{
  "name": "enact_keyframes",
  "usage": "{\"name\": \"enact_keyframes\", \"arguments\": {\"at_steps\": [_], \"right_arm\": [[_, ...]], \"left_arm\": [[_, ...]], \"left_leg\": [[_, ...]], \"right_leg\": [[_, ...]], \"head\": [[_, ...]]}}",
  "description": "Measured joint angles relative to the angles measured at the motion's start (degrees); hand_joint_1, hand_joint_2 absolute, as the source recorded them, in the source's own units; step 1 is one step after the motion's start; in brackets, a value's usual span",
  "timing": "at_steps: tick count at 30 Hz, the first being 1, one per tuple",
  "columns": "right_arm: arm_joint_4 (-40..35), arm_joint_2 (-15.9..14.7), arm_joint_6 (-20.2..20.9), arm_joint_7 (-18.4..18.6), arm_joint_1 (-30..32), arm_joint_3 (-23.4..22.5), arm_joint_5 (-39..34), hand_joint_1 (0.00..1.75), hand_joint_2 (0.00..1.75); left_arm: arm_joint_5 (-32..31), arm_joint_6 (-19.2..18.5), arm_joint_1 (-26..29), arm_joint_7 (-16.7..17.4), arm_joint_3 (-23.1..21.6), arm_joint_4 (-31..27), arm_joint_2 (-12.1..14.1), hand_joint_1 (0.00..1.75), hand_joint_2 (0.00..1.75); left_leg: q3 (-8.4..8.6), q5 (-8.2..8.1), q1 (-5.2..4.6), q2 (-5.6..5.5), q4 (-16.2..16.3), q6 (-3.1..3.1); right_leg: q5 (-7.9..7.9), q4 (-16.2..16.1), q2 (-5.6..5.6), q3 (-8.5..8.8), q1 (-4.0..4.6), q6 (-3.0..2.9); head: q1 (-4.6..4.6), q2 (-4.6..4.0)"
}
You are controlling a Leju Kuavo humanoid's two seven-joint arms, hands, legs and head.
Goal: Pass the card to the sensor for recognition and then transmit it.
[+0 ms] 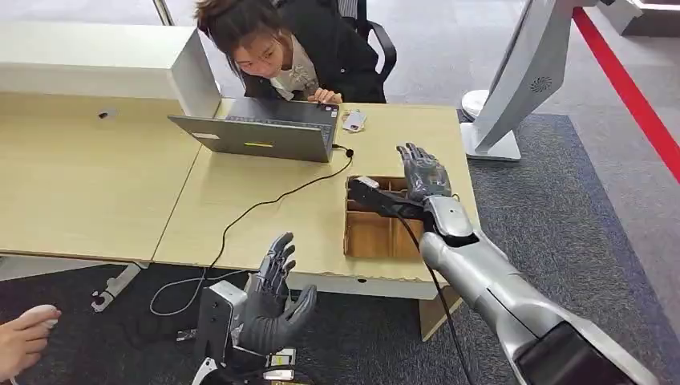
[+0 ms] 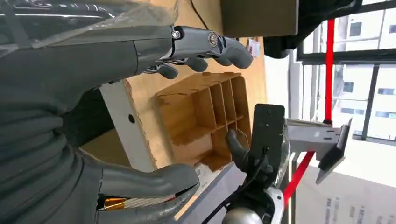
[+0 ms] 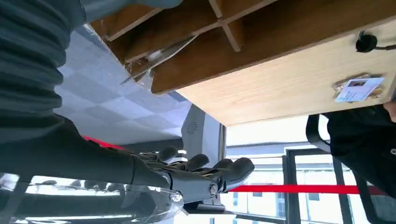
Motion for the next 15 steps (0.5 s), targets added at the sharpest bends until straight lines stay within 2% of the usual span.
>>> {"name": "enact_keyframes", "arguments": {"at_steps": [15], "right_arm": [[0.00, -1.71, -0.22, 0.50, 0.02, -0.20, 0.02, 0.00, 1.75]], "left_arm": [[0.52, 0.31, -0.04, -0.44, -0.02, -0.02, 0.55, 0.00, 1.75]], "left_leg": [[0.00, 0.00, 0.00, 0.00, 0.00, 0.00]], "right_leg": [[0.00, 0.00, 0.00, -0.01, 0.00, 0.00]], "head": [[0.00, 0.00]]}}
